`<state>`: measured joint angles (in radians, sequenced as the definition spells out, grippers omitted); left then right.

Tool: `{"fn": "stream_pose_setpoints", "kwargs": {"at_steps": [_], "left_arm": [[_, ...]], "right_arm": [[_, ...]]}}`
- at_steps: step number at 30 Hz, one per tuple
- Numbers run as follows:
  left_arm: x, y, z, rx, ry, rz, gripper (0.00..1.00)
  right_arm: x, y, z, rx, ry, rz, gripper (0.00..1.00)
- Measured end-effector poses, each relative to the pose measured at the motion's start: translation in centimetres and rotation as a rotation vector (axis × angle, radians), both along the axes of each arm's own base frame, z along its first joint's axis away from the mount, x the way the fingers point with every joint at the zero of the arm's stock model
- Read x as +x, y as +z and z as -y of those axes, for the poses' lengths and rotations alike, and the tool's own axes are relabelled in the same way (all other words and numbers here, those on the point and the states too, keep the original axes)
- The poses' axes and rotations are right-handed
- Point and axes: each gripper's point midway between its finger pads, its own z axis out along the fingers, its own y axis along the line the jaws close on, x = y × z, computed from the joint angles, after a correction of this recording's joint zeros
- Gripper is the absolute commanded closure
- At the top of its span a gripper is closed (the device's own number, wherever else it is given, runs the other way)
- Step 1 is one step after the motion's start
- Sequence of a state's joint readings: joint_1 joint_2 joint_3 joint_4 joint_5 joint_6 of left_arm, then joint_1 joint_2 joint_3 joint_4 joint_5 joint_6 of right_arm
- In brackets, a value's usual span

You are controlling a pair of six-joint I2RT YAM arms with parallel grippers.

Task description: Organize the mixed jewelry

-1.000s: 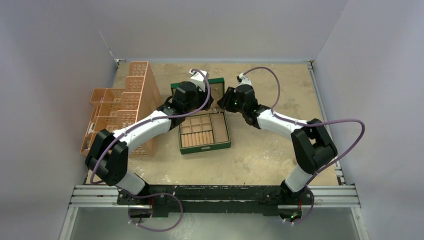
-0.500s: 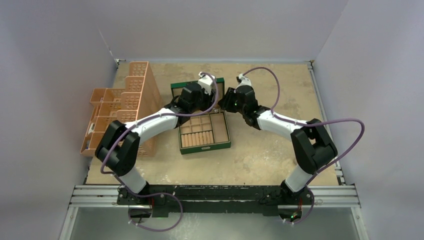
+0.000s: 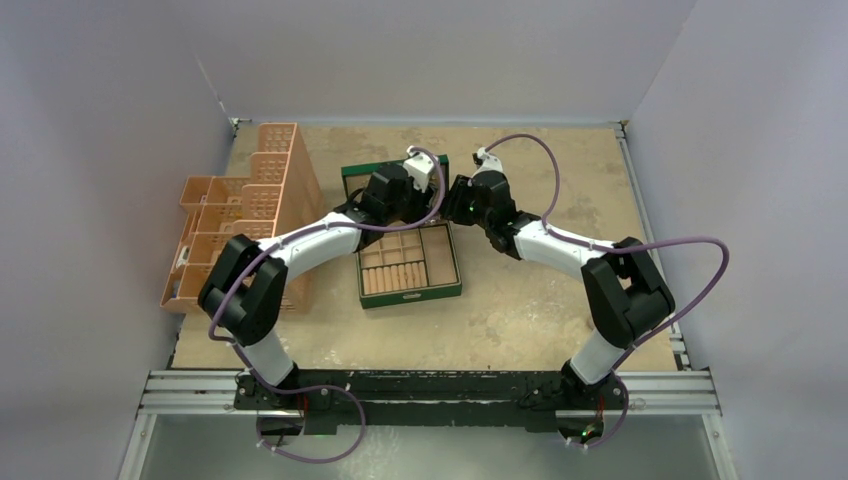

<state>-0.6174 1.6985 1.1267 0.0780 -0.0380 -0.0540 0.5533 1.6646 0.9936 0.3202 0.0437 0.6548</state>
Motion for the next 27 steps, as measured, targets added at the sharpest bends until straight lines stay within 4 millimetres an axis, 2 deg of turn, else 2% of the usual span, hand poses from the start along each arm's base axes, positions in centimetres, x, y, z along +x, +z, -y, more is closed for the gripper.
{"fn": "stream_pose_setpoints", "kwargs": {"at_steps": [7,12,18,27], "left_arm": [[0.4,-0.5,-0.2,0.051,-0.015,0.016,0.47],[0.9,-2.4,-0.8,0.108,0.006,0.003,0.48],[0.9,-3.2,-1.3,0.128,0.026,-0.003,0.57],[0.8,-3.5,-1.6,0.136,0.030,-0.005,0.78]], "right_arm": [[0.0,0.0,0.0,0.000,0.000,0.000,0.63],[0.0,0.0,0.0,0.000,0.001,0.000,0.64],[0.0,0.0,0.0,0.000,0.001,0.000,0.66],[-0.1,0.0,-0.2,0.004,0.012,-0.002,0.66]]}}
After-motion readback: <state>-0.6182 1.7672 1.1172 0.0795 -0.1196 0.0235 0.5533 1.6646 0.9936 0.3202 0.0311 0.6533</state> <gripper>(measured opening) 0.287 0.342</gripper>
